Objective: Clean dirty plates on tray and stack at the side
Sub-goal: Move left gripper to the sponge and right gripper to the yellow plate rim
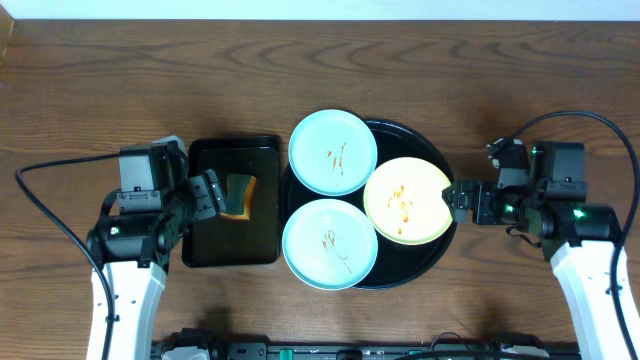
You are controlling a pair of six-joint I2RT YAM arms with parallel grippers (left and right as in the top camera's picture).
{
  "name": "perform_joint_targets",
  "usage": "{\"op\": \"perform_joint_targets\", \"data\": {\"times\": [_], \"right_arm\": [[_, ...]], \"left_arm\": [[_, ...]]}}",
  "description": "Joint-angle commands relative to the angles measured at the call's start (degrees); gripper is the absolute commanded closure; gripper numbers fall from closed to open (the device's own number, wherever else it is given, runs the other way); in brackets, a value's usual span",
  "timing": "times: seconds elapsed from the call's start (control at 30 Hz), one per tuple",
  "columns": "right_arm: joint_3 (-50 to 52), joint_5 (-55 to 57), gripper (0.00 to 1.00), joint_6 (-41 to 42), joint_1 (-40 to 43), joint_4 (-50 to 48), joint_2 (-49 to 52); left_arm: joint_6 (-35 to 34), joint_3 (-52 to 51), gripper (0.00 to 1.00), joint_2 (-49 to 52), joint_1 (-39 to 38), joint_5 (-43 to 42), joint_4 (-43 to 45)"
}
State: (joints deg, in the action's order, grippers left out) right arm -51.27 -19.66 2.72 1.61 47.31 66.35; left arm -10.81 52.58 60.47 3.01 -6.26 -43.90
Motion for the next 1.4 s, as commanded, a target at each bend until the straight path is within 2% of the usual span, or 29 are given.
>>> {"op": "perform_joint_targets", "data": {"times": [0.0, 0.23, 0.43, 0.8, 0.9, 1.03, 1.2, 1.37], "right_arm": [[-1.1, -1.6, 0.01, -1.1, 0.2, 0.0, 1.8], [-1.1, -1.6, 0.01, -1.1, 0.2, 0.1, 3.0], [-1.1, -1.8, 0.01, -1.1, 0.2, 0.0, 3.0], [-1.1, -1.8, 0.01, -1.1, 0.2, -0.2, 3.0], [-1.1, -1.8, 0.01, -1.1, 0.2, -0.2, 3.0], [-1.1, -1.8, 0.01, -1.1, 0.2, -0.2, 3.0], [-1.1, -1.8, 0.01, -1.1, 0.2, -0.2, 3.0], [-1.1, -1.8, 0.01, -1.1, 0.2, -0.2, 3.0]], "left_arm": [[-0.9, 1.3, 0.19, 0.4, 0.3, -2.6, 2.3], [-0.9, 1.2, 0.2, 1.0, 0.3, -3.8, 10.5], [-0.1, 1.2, 0.21, 7.3, 0.2, -3.6, 14.1], [5.2, 1.2, 0.34, 26.4, -4.9, -3.5, 14.4], [5.7, 1.2, 0.35, 29.8, -7.4, -0.2, 14.4], [5.7, 1.2, 0.35, 32.4, -10.0, 5.0, 14.0], [5.6, 1.1, 0.35, 34.1, -11.2, 5.7, 14.0], [5.6, 1.1, 0.44, 34.1, -11.2, 5.7, 14.0]]}}
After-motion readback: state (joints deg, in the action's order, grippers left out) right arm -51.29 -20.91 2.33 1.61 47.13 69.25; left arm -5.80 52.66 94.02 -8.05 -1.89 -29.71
